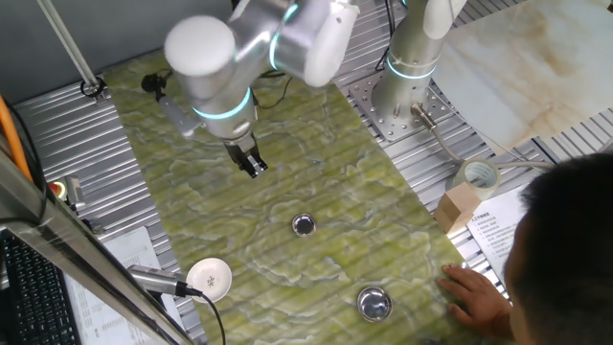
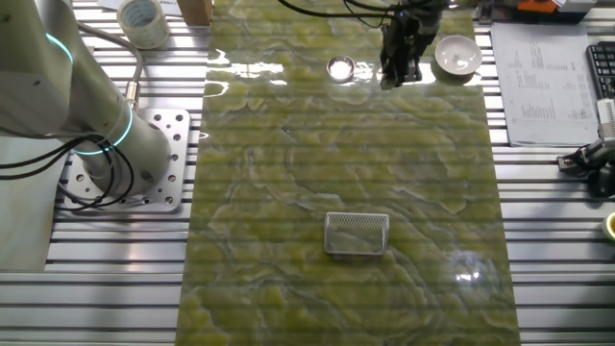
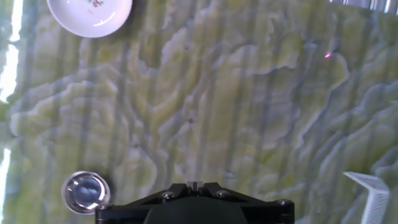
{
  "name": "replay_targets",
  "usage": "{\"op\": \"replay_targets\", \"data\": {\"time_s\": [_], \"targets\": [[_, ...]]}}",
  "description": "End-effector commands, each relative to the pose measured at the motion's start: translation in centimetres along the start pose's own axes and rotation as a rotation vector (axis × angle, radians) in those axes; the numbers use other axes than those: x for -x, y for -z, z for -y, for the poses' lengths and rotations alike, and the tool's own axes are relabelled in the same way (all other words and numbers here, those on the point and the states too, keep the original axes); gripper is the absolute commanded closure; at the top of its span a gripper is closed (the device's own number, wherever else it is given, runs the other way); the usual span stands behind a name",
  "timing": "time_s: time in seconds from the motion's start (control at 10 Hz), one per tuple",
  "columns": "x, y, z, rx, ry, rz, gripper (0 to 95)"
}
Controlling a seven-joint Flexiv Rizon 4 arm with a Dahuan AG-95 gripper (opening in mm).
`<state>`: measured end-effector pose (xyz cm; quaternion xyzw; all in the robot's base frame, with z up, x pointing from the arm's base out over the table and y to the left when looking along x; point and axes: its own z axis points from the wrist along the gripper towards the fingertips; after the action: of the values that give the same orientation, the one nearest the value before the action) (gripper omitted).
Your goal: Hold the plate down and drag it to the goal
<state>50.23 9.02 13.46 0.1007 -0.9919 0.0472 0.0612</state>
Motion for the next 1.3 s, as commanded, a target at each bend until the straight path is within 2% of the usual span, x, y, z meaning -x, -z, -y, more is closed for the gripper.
{"op": "replay_targets", "data": {"time_s": [0.1,0.2,0.3,0.4,0.6,0.9,1.3], "targets": [[0.0,0.0,0.1,0.055,0.07,0.02,95.0],[0.0,0.0,0.1,0.058,0.078,0.017,95.0],[-0.2,-0.1,-0.4,0.08,0.079,0.021,95.0],[-0.5,-0.3,-1.1,0.088,0.07,0.025,95.0],[-1.4,-1.0,-3.5,0.097,0.027,0.047,95.0],[-2.5,-1.5,-6.2,0.096,-0.032,0.042,95.0],[-2.6,-1.6,-6.5,0.085,-0.044,0.041,95.0]]}}
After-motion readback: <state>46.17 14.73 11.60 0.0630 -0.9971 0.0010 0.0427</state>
